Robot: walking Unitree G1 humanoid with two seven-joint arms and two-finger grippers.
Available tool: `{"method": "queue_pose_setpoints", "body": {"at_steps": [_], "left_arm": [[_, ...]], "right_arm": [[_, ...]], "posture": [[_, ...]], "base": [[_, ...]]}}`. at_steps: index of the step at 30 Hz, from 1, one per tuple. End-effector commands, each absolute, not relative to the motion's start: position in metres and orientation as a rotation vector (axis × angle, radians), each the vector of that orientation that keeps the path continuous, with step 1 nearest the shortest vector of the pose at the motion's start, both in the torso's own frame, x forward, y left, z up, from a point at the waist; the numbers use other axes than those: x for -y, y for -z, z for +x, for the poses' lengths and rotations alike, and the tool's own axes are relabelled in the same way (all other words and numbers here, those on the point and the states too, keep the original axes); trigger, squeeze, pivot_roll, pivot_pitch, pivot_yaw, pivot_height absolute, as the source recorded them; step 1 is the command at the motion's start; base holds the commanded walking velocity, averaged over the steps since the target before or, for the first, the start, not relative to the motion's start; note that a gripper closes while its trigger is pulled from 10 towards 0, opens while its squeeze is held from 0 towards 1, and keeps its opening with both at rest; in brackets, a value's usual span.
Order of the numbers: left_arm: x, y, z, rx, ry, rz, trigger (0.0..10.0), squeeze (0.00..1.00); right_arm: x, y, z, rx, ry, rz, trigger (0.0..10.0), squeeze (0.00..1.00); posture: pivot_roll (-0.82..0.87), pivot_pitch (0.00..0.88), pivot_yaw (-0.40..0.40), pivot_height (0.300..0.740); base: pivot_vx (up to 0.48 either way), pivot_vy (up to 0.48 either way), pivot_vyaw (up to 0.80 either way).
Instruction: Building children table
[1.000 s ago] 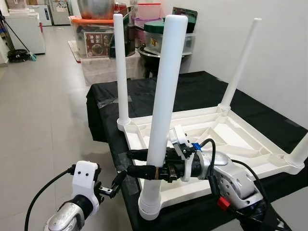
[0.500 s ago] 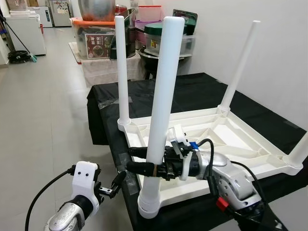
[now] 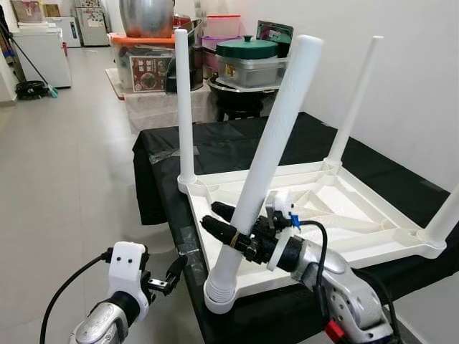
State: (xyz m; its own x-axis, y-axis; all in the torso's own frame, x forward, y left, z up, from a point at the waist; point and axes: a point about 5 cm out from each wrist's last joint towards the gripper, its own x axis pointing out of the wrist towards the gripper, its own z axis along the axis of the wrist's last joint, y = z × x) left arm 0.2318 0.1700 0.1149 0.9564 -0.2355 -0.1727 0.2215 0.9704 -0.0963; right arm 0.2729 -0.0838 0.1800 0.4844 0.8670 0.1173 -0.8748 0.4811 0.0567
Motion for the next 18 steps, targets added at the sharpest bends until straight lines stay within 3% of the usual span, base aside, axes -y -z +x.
{"method": "queue_pose_setpoints", "body": {"at_steps": [1,8,18], "left_arm": [[-0.172,-0.113,0.233,-0.188,0.218,-0.072,10.0,0.0],[-0.171,-0.112,0.235,-0.184,0.208,-0.081,10.0,0.0],[-0.173,-0.111,0.238,-0.185,0.201,-0.102,10.0,0.0]], "right_arm": [[0.09,-0.157,0.273,-0.049,-0.985,0.0,10.0,0.0],[0.086,-0.154,0.267,-0.068,-1.039,-0.053,10.0,0.0],[0.1,-0.177,0.26,-0.057,-1.354,0.038,10.0,0.0]], "posture": [[0.1,0.0,-0.084,0.74],[0.1,0.0,-0.086,0.74],[0.1,0.0,-0.095,0.74]], "base": [[0.0,0.0,0.0],[0.0,0.0,0.0],[0.0,0.0,0.0]]}}
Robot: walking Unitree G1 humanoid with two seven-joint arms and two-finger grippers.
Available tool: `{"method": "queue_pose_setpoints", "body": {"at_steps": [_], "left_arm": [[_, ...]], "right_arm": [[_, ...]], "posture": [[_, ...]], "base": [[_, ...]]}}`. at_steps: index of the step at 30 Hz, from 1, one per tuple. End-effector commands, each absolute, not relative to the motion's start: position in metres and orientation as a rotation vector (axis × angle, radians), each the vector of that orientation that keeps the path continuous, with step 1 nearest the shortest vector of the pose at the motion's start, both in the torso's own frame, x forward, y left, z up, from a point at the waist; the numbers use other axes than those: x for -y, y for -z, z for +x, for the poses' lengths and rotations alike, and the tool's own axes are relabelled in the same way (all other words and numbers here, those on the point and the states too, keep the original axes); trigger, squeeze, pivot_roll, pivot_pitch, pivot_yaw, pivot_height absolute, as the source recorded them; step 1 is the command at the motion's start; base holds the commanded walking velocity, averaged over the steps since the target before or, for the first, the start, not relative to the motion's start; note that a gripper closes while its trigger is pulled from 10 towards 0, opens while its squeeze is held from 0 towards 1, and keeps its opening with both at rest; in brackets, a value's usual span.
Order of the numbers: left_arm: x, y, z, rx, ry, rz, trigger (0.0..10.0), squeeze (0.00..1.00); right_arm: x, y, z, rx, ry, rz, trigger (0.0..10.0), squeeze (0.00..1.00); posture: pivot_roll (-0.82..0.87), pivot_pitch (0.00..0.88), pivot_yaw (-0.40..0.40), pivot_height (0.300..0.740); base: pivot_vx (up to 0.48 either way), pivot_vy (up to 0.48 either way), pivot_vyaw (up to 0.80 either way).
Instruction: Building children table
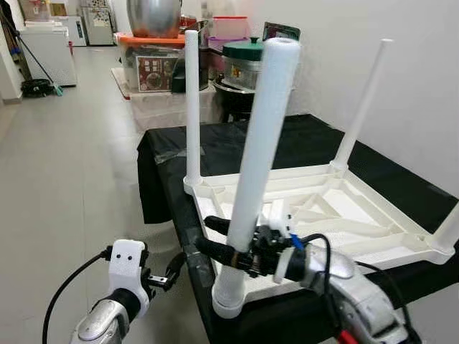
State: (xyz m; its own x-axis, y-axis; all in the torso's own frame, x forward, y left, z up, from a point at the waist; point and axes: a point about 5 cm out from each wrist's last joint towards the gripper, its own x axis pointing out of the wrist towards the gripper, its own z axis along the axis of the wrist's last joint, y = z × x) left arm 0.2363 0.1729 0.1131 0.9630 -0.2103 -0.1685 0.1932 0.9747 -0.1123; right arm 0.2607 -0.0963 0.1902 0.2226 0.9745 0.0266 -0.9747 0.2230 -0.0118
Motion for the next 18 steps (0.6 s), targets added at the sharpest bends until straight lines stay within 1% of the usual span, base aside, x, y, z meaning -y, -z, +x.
{"method": "queue_pose_setpoints", "body": {"at_steps": [1,7,10,14,17,18], "left_arm": [[-0.173,-0.111,0.237,-0.185,0.198,-0.108,10.0,0.0],[-0.174,-0.111,0.236,-0.186,0.192,-0.116,10.0,0.0],[-0.175,-0.11,0.234,-0.185,0.181,-0.119,10.0,0.0],[-0.178,-0.11,0.231,-0.186,0.165,-0.118,10.0,0.0],[-0.179,-0.11,0.231,-0.187,0.164,-0.117,10.0,0.0],[-0.18,-0.109,0.231,-0.188,0.163,-0.116,10.0,0.0]], "right_arm": [[0.102,-0.181,0.26,-0.051,-1.387,0.038,10.0,0.0],[0.102,-0.185,0.261,-0.044,-1.438,0.018,10.0,0.0],[0.098,-0.185,0.263,-0.038,-1.476,0.012,10.0,0.0],[0.089,-0.178,0.266,-0.009,-1.448,-0.033,10.0,0.0],[0.089,-0.176,0.267,-0.006,-1.43,-0.036,10.0,0.0],[0.088,-0.175,0.269,-0.004,-1.38,-0.031,10.0,0.0]], "posture": [[0.11,0.0,-0.101,0.74],[0.12,0.0,-0.115,0.74],[0.14,0.0,-0.126,0.74],[0.14,0.0,-0.122,0.74],[0.14,0.0,-0.122,0.74],[0.14,0.0,-0.121,0.74]], "base": [[0.0,0.0,0.0],[0.0,0.0,0.0],[0.0,0.0,0.0],[0.0,0.0,0.0],[0.0,0.0,0.0],[0.0,0.0,0.0]]}}
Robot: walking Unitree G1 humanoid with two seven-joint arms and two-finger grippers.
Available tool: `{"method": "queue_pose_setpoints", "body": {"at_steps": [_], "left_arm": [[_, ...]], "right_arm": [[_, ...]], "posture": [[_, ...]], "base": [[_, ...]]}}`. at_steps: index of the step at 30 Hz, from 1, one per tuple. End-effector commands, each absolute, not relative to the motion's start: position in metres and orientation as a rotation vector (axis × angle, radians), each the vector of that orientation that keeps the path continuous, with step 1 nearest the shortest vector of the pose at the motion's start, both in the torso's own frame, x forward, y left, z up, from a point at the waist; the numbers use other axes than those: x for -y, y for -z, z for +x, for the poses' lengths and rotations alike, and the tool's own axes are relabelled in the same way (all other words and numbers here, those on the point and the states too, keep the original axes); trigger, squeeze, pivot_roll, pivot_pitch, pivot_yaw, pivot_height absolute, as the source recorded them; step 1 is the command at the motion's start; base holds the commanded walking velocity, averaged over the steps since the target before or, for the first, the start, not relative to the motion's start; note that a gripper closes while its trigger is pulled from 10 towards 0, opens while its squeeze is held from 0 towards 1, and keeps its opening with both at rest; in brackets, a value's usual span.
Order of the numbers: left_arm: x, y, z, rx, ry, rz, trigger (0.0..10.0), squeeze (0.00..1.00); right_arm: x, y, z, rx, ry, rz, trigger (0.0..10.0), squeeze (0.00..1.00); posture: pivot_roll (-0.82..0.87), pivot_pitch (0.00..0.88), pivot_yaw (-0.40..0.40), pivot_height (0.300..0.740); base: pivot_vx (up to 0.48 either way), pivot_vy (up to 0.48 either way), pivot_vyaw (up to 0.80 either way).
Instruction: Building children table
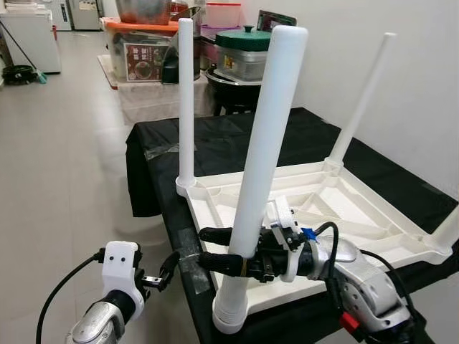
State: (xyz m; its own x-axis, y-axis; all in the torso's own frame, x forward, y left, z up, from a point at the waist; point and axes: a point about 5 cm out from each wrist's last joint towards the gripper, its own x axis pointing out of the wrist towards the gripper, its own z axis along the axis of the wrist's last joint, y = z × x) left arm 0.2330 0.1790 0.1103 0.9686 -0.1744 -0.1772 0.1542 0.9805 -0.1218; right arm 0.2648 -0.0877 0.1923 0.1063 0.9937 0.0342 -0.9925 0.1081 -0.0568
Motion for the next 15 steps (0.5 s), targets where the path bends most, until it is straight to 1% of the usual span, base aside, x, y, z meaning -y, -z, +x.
{"method": "queue_pose_setpoints", "body": {"at_steps": [1,3,4,5,6,7,8,9,10,11,13,15], "left_arm": [[-0.181,-0.109,0.231,-0.189,0.161,-0.116,10.0,0.0],[-0.181,-0.109,0.231,-0.189,0.161,-0.116,10.0,0.0],[-0.181,-0.109,0.233,-0.188,0.159,-0.116,10.0,0.0],[-0.181,-0.109,0.233,-0.188,0.159,-0.116,10.0,0.0],[-0.18,-0.109,0.234,-0.185,0.157,-0.118,10.0,0.0],[-0.18,-0.109,0.234,-0.185,0.157,-0.118,10.0,0.0],[-0.18,-0.109,0.235,-0.184,0.155,-0.12,10.0,0.0],[-0.18,-0.109,0.235,-0.184,0.155,-0.12,10.0,0.0],[-0.179,-0.109,0.236,-0.183,0.155,-0.121,10.0,0.0],[-0.179,-0.109,0.236,-0.183,0.155,-0.121,10.0,0.0],[-0.179,-0.109,0.238,-0.183,0.151,-0.125,10.0,0.0],[-0.179,-0.109,0.238,-0.183,0.151,-0.125,10.0,0.0]], "right_arm": [[0.088,-0.173,0.273,-0.002,-1.317,-0.043,10.0,0.0],[0.088,-0.173,0.273,-0.002,-1.317,-0.043,10.0,0.0],[0.089,-0.172,0.282,0.009,-1.188,-0.044,10.0,0.0],[0.089,-0.172,0.282,0.009,-1.188,-0.044,10.0,0.0],[0.093,-0.169,0.291,0.009,-1.033,-0.036,10.0,0.0],[0.093,-0.169,0.291,0.009,-1.033,-0.036,10.0,0.0],[0.096,-0.167,0.297,0.007,-0.935,-0.029,10.0,0.0],[0.096,-0.167,0.297,0.007,-0.935,-0.029,10.0,0.0],[0.1,-0.164,0.299,-0.006,-0.847,-0.034,10.0,0.0],[0.1,-0.164,0.299,-0.006,-0.847,-0.034,10.0,0.0],[0.109,-0.155,0.304,-0.033,-0.69,-0.055,10.0,0.0],[0.109,-0.155,0.304,-0.033,-0.69,-0.055,10.0,0.0]], "posture": [[0.13,0.0,-0.12,0.74],[0.13,0.0,-0.12,0.74],[0.13,0.0,-0.117,0.74],[0.13,0.0,-0.117,0.74],[0.12,0.0,-0.11,0.74],[0.12,0.0,-0.11,0.74],[0.11,0.0,-0.109,0.74],[0.11,0.0,-0.109,0.74],[0.11,0.0,-0.106,0.74],[0.11,0.0,-0.106,0.74],[0.1,0.0,-0.099,0.74],[0.1,0.0,-0.099,0.74]], "base": [[0.0,0.0,0.0],[0.0,0.0,0.0],[0.0,0.0,0.0],[0.0,0.0,0.0],[0.0,0.0,0.0],[0.0,0.0,0.0],[0.0,0.0,0.0],[0.0,0.0,0.0],[0.0,0.0,0.0],[0.0,0.0,0.0],[0.0,0.0,0.0],[0.0,0.0,0.0]]}}
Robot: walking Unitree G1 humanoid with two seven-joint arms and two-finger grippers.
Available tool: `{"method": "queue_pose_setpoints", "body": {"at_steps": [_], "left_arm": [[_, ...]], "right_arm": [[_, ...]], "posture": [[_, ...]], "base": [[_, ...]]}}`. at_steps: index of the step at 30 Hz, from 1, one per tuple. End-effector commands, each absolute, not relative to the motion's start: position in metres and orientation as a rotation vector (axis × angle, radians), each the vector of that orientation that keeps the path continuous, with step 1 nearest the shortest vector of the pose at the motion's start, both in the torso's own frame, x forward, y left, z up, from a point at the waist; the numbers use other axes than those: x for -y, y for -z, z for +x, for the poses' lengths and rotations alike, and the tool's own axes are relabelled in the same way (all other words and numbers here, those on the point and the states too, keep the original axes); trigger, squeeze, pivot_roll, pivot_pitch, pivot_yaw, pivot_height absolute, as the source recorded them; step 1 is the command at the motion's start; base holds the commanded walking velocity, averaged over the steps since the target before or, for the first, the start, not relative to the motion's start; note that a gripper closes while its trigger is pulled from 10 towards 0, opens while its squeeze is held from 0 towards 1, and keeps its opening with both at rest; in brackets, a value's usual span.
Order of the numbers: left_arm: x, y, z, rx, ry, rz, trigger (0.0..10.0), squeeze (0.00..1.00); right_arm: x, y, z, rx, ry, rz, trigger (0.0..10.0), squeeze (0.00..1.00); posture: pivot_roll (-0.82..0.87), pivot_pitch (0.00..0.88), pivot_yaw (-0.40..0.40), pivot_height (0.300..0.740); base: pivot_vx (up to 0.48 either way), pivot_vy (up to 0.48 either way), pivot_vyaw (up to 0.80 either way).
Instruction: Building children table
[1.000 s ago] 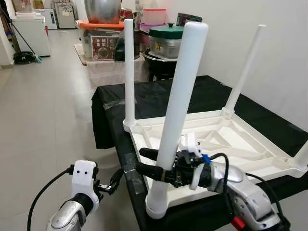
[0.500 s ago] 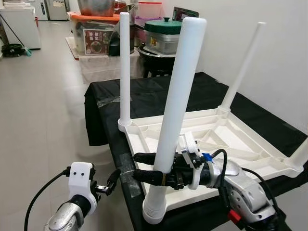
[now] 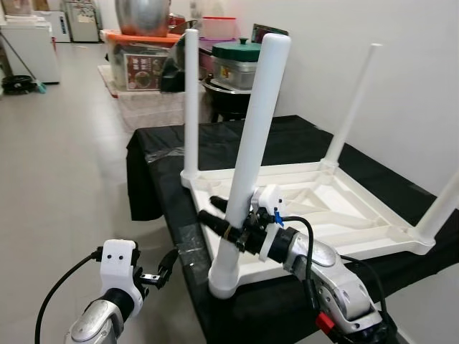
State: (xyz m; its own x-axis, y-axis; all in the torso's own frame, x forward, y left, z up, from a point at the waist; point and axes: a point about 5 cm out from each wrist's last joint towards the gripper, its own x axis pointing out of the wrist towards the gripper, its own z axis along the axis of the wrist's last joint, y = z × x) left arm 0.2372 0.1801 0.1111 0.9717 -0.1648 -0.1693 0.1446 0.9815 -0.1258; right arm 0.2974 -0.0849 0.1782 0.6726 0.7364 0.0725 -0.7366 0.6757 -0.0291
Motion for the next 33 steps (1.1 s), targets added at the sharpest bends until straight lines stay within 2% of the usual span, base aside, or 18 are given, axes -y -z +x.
{"method": "queue_pose_setpoints", "body": {"at_steps": [1,3,4,5,8,11,13,16,17,19,23,27,33], "left_arm": [[-0.179,-0.109,0.239,-0.182,0.148,-0.127,10.0,0.0],[-0.179,-0.109,0.239,-0.182,0.148,-0.127,10.0,0.0],[-0.179,-0.109,0.241,-0.179,0.145,-0.133,10.0,0.0],[-0.179,-0.109,0.241,-0.179,0.145,-0.133,10.0,0.0],[-0.18,-0.108,0.245,-0.181,0.127,-0.138,10.0,0.0],[-0.18,-0.108,0.245,-0.181,0.127,-0.138,10.0,0.0],[-0.181,-0.108,0.245,-0.183,0.121,-0.137,10.0,0.0],[-0.184,-0.107,0.246,-0.189,0.094,-0.138,10.0,0.0],[-0.184,-0.107,0.246,-0.189,0.094,-0.138,10.0,0.0],[-0.189,-0.105,0.247,-0.197,0.065,-0.133,10.0,0.0],[-0.19,-0.105,0.247,-0.199,0.058,-0.132,10.0,0.0],[-0.195,-0.102,0.248,-0.211,0.019,-0.127,10.0,0.0],[-0.195,-0.1,0.248,-0.22,0.012,-0.128,10.0,0.0]], "right_arm": [[0.113,-0.152,0.306,-0.047,-0.625,-0.058,10.0,0.0],[0.113,-0.152,0.306,-0.047,-0.625,-0.058,10.0,0.0],[0.122,-0.145,0.31,-0.08,-0.536,-0.048,10.0,0.0],[0.122,-0.145,0.31,-0.08,-0.536,-0.048,10.0,0.0],[0.148,-0.124,0.319,-0.201,-0.24,-0.046,10.0,0.0],[0.148,-0.124,0.319,-0.201,-0.24,-0.046,10.0,0.0],[0.152,-0.119,0.32,-0.225,-0.176,-0.048,10.0,0.0],[0.162,-0.113,0.322,-0.247,-0.015,0.0,10.0,0.0],[0.162,-0.113,0.322,-0.247,-0.015,0.0,10.0,0.0],[0.174,-0.11,0.324,-0.255,0.13,-0.005,10.0,0.0],[0.177,-0.109,0.325,-0.257,0.167,-0.014,10.0,0.0],[0.196,-0.103,0.328,-0.287,0.34,0.051,10.0,0.0],[0.196,-0.103,0.328,-0.289,0.373,0.054,10.0,0.0]], "posture": [[0.1,0.0,-0.099,0.74],[0.1,0.0,-0.099,0.74],[0.09,0.0,-0.095,0.74],[0.09,0.0,-0.095,0.74],[0.09,0.0,-0.096,0.74],[0.09,0.0,-0.096,0.74],[0.09,0.0,-0.096,0.74],[0.1,0.0,-0.098,0.74],[0.1,0.0,-0.098,0.74],[0.1,0.0,-0.099,0.74],[0.1,0.0,-0.099,0.74],[0.1,0.0,-0.097,0.74],[0.1,0.0,-0.095,0.74]], "base": [[0.0,0.0,0.0],[0.0,0.0,0.0],[0.0,0.0,0.0],[0.0,0.0,0.0],[0.0,0.0,0.0],[0.0,0.0,0.0],[0.0,0.0,0.0],[0.0,0.0,0.0],[0.0,0.0,0.0],[0.0,0.0,0.0],[0.0,0.0,0.0],[0.0,0.0,0.0],[0.0,0.0,0.0]]}}
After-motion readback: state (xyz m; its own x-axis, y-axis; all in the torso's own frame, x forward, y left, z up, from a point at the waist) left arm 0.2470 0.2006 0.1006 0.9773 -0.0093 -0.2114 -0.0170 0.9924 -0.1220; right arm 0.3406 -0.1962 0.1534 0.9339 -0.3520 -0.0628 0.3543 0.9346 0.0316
